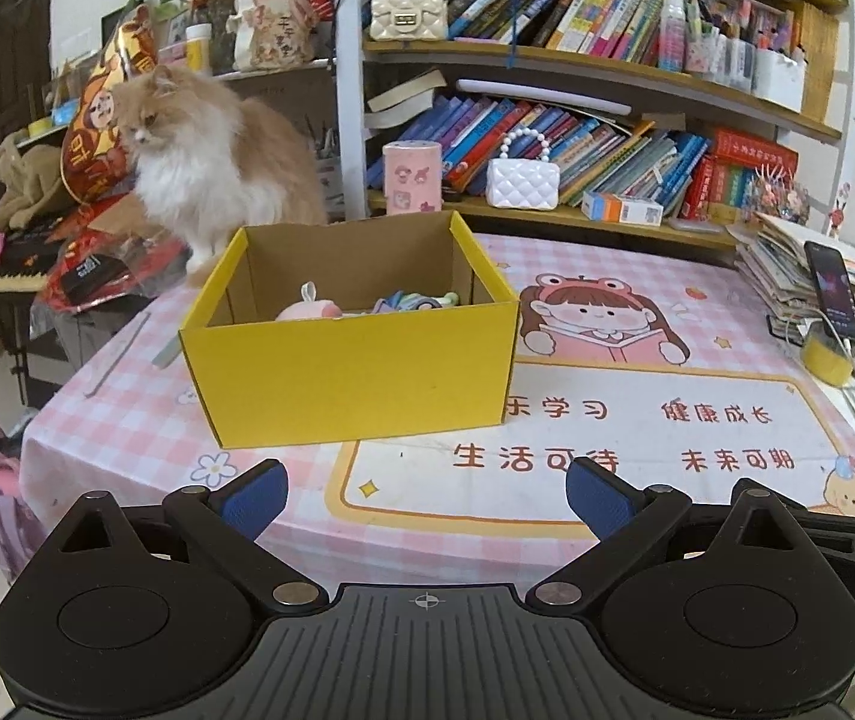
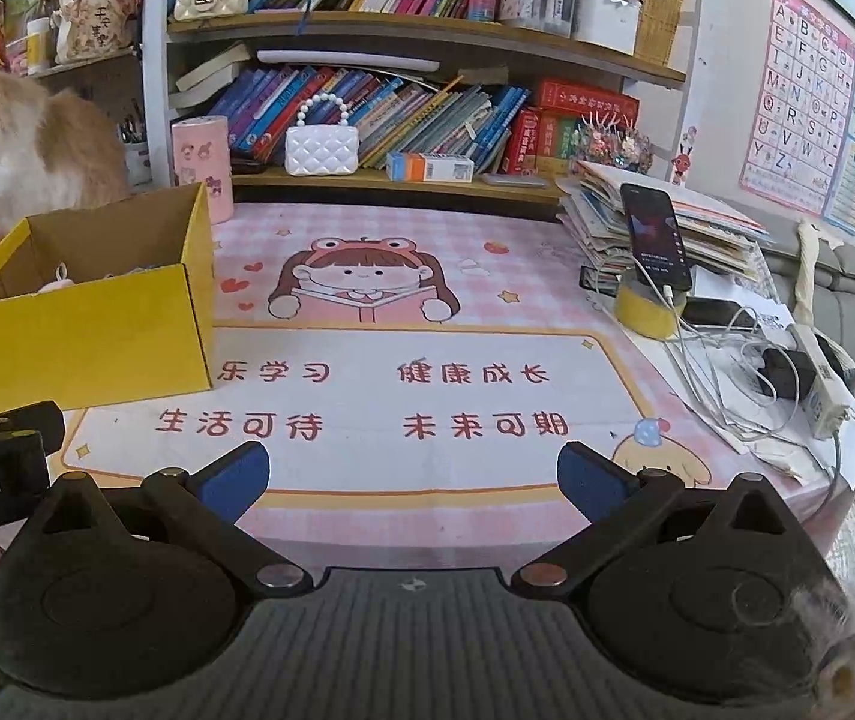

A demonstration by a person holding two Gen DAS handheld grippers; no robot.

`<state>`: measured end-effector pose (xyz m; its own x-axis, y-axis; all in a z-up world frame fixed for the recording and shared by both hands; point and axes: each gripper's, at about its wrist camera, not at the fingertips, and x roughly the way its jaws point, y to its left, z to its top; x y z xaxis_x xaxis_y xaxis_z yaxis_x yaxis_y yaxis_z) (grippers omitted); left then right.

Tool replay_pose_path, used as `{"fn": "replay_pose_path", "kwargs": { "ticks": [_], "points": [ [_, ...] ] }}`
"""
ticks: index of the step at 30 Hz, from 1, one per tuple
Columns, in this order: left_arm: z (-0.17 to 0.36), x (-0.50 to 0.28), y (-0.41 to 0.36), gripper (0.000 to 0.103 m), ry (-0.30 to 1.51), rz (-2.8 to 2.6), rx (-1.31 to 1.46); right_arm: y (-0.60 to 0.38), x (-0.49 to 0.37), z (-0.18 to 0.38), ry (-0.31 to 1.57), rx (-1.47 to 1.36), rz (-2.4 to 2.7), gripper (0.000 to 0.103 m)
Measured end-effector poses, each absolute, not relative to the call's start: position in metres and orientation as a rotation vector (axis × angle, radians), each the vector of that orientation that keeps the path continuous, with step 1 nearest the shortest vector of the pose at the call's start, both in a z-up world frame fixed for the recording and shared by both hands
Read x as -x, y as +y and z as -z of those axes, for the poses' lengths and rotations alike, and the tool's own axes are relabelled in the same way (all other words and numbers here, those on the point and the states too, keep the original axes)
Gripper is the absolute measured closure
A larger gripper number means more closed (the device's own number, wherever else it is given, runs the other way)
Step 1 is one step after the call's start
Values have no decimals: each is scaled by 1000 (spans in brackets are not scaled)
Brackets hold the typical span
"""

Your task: Organize objects

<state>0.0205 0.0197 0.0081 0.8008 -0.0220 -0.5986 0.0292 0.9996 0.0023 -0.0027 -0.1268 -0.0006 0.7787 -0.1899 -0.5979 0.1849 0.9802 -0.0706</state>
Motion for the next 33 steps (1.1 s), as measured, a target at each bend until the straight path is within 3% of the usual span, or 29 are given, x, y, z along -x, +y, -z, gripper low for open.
{"fn": "replay_pose_path", "kwargs": {
  "ticks": [33],
  "points": [
    [-2,-24,19,0,701,4,-9,-130,0,7,683,-2,210,0]
  ]
}}
